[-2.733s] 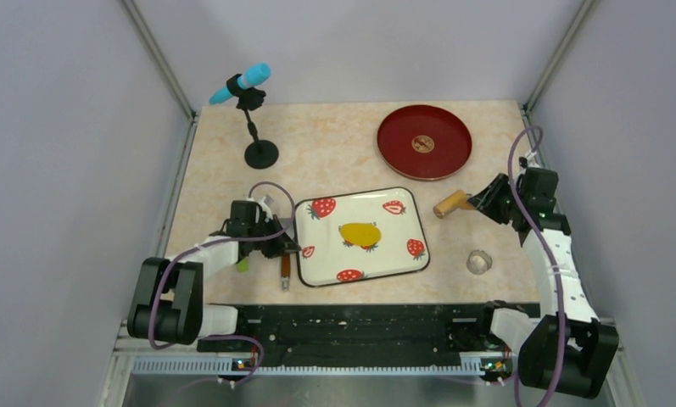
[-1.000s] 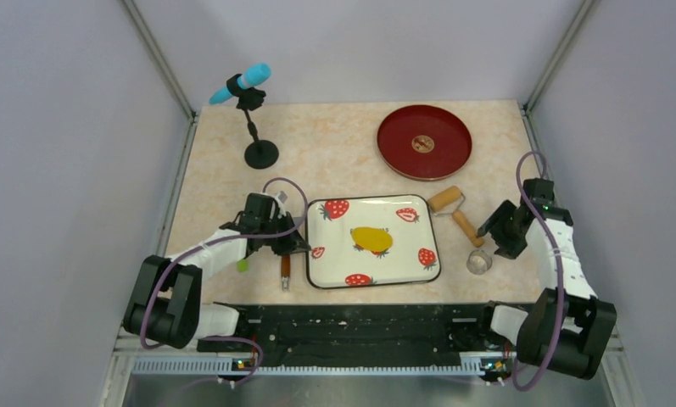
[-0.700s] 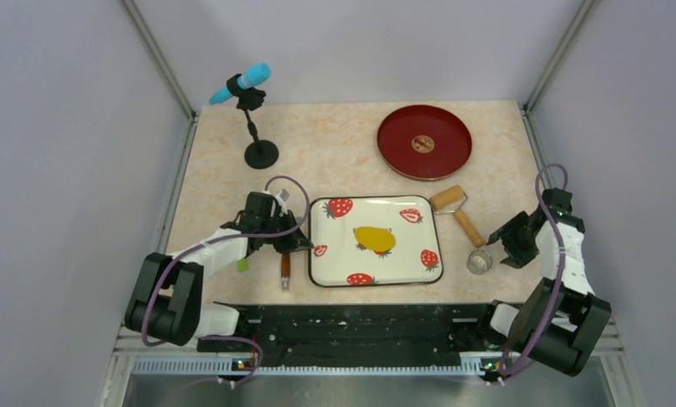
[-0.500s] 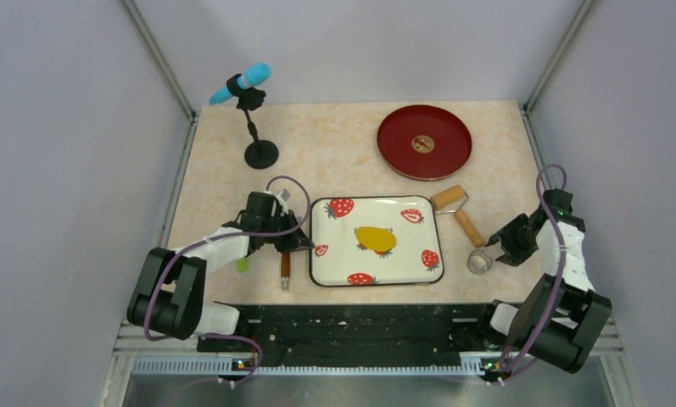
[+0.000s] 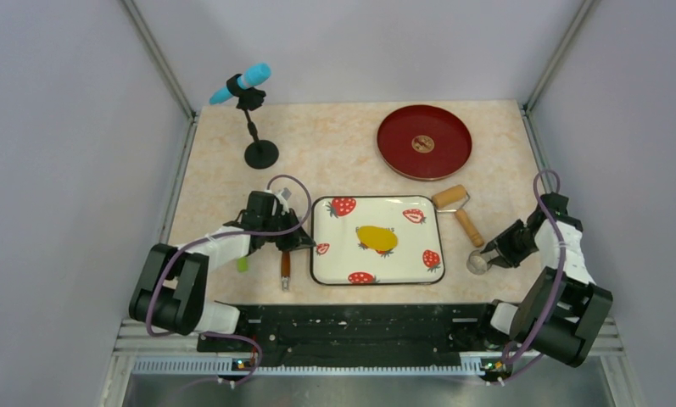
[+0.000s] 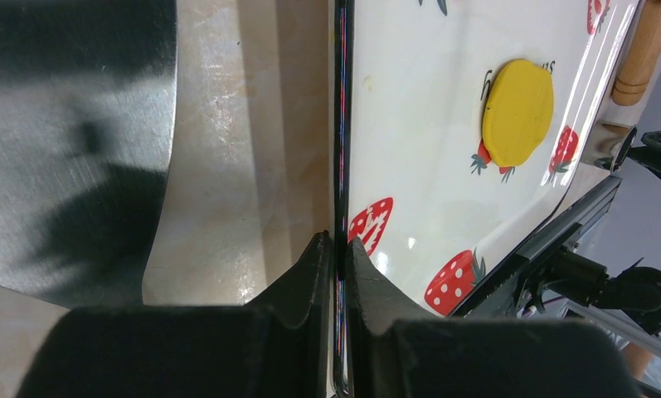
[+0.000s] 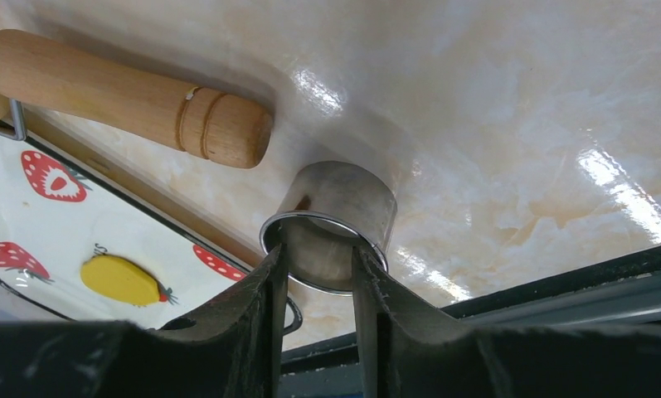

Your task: Roll out the dumpling wrappers from the dough

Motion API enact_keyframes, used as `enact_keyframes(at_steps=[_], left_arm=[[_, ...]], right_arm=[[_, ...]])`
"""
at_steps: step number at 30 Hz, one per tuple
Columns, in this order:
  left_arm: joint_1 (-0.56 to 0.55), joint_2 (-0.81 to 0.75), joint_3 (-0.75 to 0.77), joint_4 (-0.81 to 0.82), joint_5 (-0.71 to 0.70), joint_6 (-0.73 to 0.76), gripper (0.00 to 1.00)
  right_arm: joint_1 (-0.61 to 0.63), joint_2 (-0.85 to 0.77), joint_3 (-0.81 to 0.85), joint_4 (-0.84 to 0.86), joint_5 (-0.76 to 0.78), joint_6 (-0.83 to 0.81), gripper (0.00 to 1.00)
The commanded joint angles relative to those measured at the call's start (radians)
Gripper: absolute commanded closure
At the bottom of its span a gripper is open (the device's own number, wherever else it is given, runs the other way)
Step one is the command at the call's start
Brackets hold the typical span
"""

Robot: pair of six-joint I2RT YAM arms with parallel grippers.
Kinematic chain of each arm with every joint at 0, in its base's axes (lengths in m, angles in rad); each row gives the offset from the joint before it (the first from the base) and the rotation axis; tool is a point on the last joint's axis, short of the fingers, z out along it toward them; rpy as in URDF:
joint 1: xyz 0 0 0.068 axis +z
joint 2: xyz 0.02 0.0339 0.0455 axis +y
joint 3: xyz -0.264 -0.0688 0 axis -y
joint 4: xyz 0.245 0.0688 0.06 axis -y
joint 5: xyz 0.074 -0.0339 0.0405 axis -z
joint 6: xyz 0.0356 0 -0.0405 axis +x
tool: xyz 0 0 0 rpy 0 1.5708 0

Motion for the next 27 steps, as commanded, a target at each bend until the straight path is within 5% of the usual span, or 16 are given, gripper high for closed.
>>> enact_keyframes(at_steps=[1,14,27], left_arm=[[0.001,0.001,0.004,0.090,0.050,-0.004,0.90],[0.001,0.025,0.005,0.098,0.050,-0.009,0.91],[0.001,0.032,0.007,0.098,0.047,-0.012,0.91]], right_arm=[[-0.009,0.015,-0.011,0.005,-0.049,-0.010,0.69],[0.005,0.031,-0.115,0.114,-0.223,-0.004,0.70],[0.251,0.172,-0.006,0.206,-0.219,0.066,0.66]])
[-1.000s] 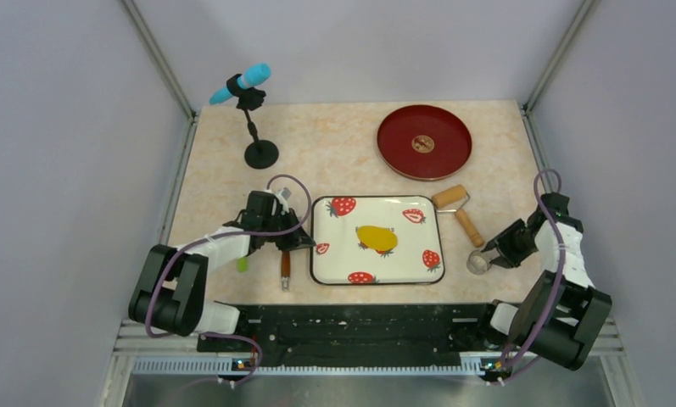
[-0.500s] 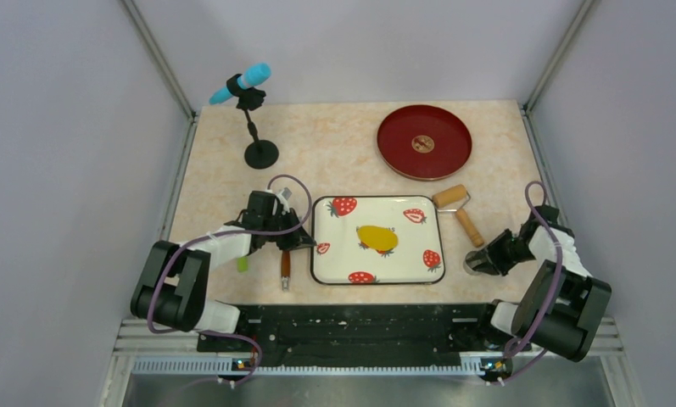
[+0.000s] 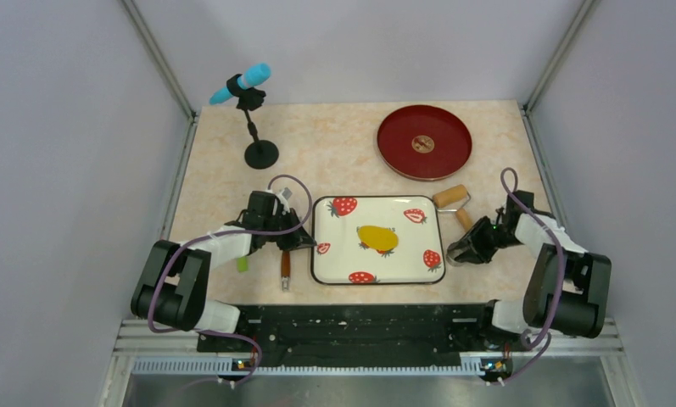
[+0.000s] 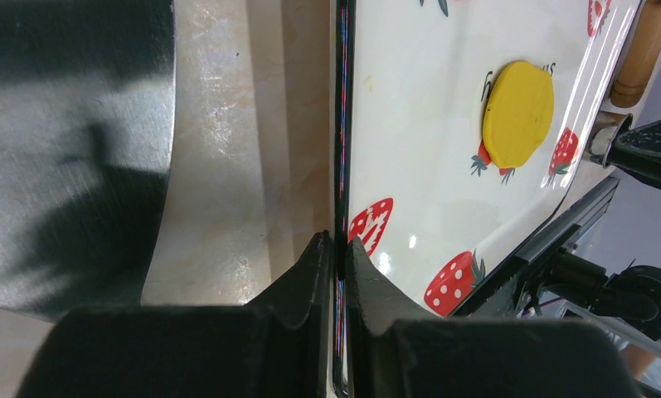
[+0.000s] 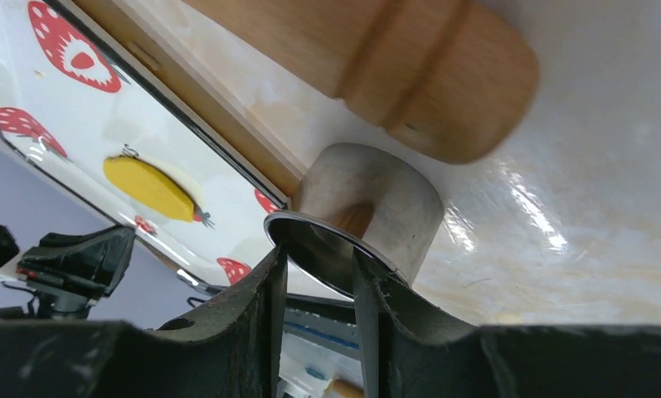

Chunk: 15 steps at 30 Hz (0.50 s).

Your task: Roll out the dumpling wrappers from the dough

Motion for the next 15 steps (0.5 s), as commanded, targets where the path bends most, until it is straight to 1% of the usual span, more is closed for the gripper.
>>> enact_keyframes(at_steps=[1,5,8,9,14,15], left_arm=[[0.001,0.004,0.007,0.066,0.041,-0.006,0.91],[0.001,0.002,0.005,0.065,0.039,-0.006,0.91],[0.001,0.004,0.004,0.066,0.037,-0.008,0.91],[0.001,0.006,0.006,0.066,0.038,-0.008,0.91],[0.001,0.013,0.006,0.067,0.040,-0.007,0.91],[0.001,0.012,0.006,0.067,0.041,-0.007,0.91]], right_arm=[[0.071,0.028,0.095,0.026,0.077,0.005,0.66],[0.078,-0.049,0.186,-0.054,0.196,-0.033,0.63],[0.079,-0.123,0.214,-0.087,0.264,-0.044,0.57],[0.078,-0.135,0.217,-0.100,0.281,-0.050,0.56],[0.079,-0.093,0.191,-0.149,0.348,-0.081,0.58],[0.078,-0.080,0.178,-0.146,0.341,-0.088,0.59]])
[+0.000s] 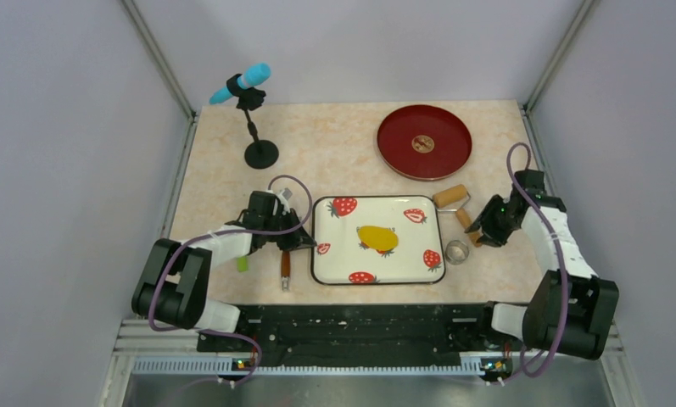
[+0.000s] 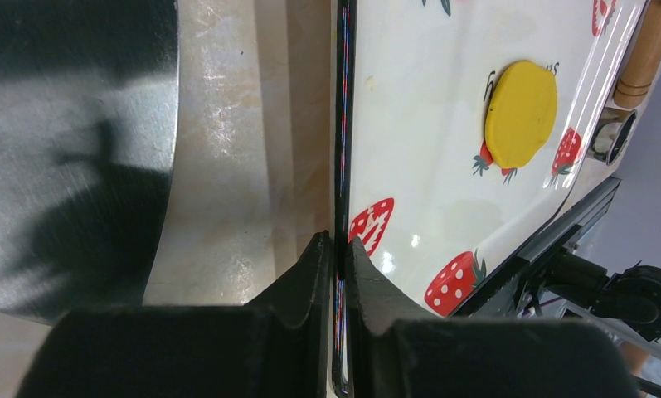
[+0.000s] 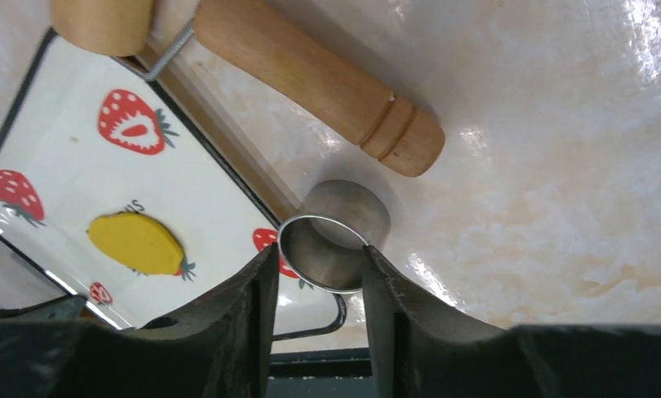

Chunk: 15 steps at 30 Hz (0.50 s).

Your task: Roll out the dumpling wrappers from the dough

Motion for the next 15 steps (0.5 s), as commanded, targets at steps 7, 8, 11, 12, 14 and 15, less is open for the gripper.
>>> enact_keyframes(at_steps=[7,8,11,12,14,15], left_arm=[[0.001,0.016,0.006,0.071,0.043,-0.007,0.91],[0.001,0.016,0.006,0.071,0.042,-0.007,0.91],[0.001,0.019,0.007,0.071,0.041,-0.006,0.91],[0.001,0.020,0.006,0.071,0.041,-0.007,0.91],[0.001,0.018,0.006,0.071,0.042,-0.006,0.91],[0.001,0.019,0.006,0.070,0.041,-0.007,0.91]], right_arm=[[0.007,0.074,-0.067,-0.009,-0.011,-0.042,0.66],[0.007,0.084,-0.068,-0.009,-0.016,-0.043,0.67],[0.008,0.119,-0.071,-0.008,-0.024,-0.044,0.69],[0.008,0.131,-0.071,-0.007,-0.024,-0.044,0.71],[0.009,0.151,-0.072,0.001,-0.031,-0.047,0.75],[0.008,0.167,-0.070,0.002,-0.036,-0.053,0.77]])
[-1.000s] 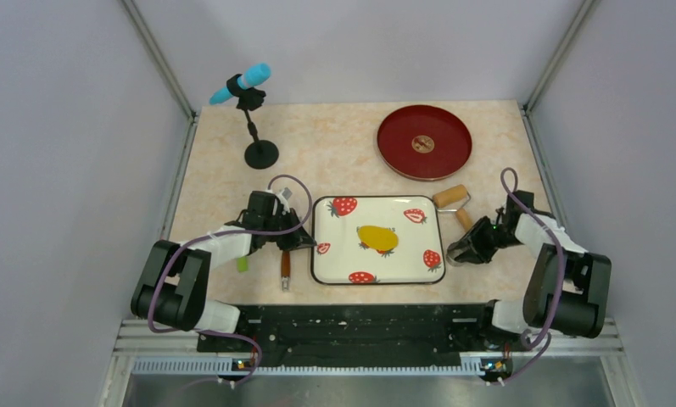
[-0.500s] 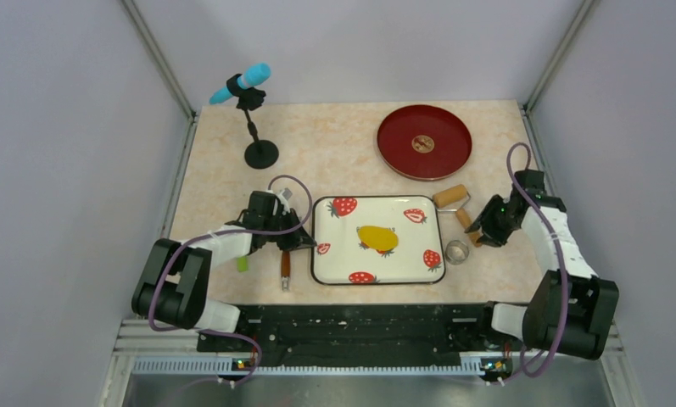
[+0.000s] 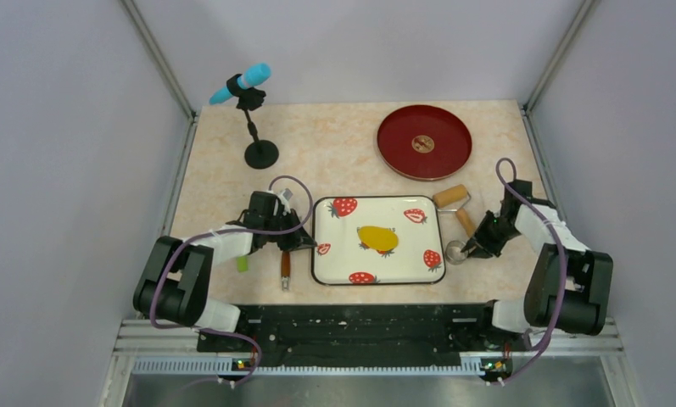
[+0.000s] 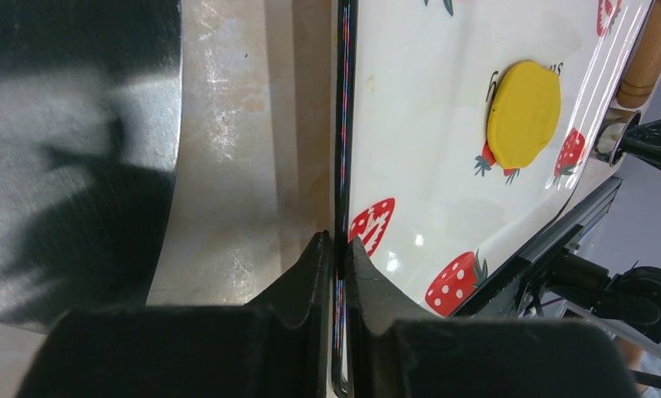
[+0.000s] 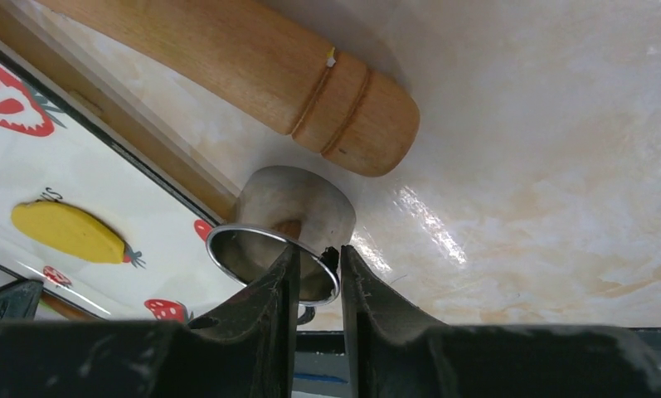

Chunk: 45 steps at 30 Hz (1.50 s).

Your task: Roll out the dumpling wrappers from the dough

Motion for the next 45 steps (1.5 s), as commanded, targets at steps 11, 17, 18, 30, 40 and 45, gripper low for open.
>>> enact_keyframes(at_steps=[11,17,18,30,40,45], left_arm=[[0.001,-0.002,0.006,0.055,0.033,-0.007,0.92],[0.001,0.007,0.009,0.056,0.034,-0.006,0.92],[0.002,0.008,0.009,0.056,0.033,-0.007,0.92],[0.001,0.012,0.007,0.059,0.035,-0.008,0.91],[0.001,0.020,0.008,0.052,0.030,-0.009,0.73],[0.001,0.037,0.016,0.047,0.029,-0.008,0.64]], right_arm=[[0.011,0.036,0.105,-0.052,-0.020,-0.063,1.00],[0.109,0.034,0.273,-0.131,-0.010,-0.047,1.00],[0.139,0.040,0.300,-0.134,-0.008,-0.037,1.00],[0.591,0.336,0.606,-0.122,0.054,0.075,1.00],[0.801,0.538,0.746,-0.125,0.077,0.106,1.00],[0.805,0.514,0.731,-0.126,0.086,0.109,1.00]])
